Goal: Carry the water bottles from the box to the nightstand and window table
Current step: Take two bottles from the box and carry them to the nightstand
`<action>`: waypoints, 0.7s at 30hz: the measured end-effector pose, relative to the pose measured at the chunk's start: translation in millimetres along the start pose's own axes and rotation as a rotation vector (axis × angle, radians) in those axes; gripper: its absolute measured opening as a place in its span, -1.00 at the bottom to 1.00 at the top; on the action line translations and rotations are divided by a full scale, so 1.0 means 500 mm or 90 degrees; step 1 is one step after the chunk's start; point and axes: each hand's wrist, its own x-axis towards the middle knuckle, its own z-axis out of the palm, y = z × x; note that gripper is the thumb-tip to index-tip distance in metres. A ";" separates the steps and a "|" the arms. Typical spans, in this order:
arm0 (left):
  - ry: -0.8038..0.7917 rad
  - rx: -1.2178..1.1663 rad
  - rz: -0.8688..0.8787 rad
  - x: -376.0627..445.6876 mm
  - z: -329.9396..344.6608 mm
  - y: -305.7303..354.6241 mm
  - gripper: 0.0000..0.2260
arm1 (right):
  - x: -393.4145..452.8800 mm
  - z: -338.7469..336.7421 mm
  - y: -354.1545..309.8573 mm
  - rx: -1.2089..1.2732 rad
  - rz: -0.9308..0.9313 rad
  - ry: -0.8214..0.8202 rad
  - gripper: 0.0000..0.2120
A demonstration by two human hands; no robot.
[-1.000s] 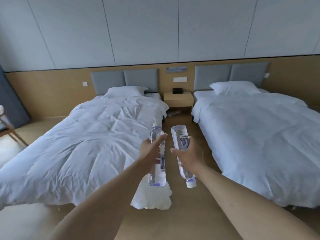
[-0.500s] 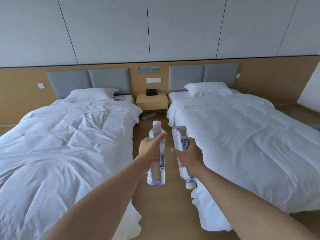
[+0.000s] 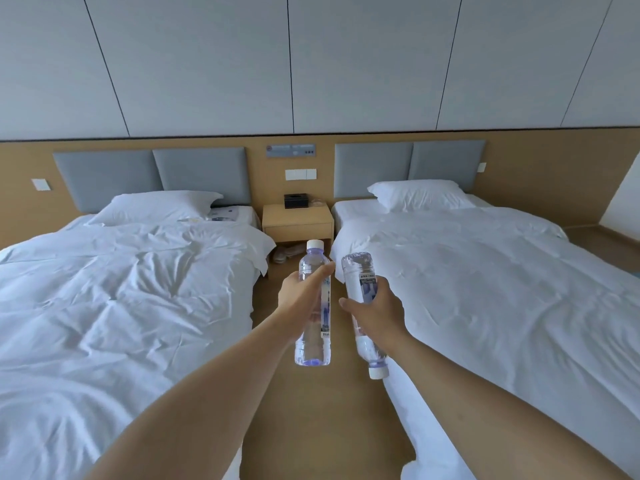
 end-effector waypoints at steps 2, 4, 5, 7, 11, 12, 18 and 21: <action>0.001 -0.016 -0.018 0.085 -0.014 0.019 -0.54 | 0.077 0.034 -0.018 0.002 0.008 0.003 -0.45; 0.002 -0.014 -0.019 0.160 -0.026 0.036 -0.56 | 0.147 0.068 -0.035 0.017 0.021 0.008 -0.46; 0.001 -0.005 -0.016 0.195 -0.031 0.045 -0.57 | 0.179 0.083 -0.042 0.030 0.026 0.011 -0.47; -0.006 0.011 -0.011 0.261 -0.036 0.061 -0.56 | 0.237 0.110 -0.050 0.048 0.028 0.008 -0.49; -0.018 0.020 -0.014 0.389 -0.029 0.079 -0.52 | 0.357 0.149 -0.051 0.038 0.026 -0.011 -0.49; -0.017 0.022 -0.017 0.426 -0.024 0.081 -0.51 | 0.395 0.160 -0.048 0.034 0.028 -0.009 -0.50; 0.015 0.016 -0.031 0.669 0.026 0.086 -0.55 | 0.643 0.220 -0.018 0.038 0.013 -0.029 -0.50; 0.040 0.019 -0.029 0.797 0.059 0.100 -0.50 | 0.781 0.236 0.000 0.025 0.002 -0.045 -0.49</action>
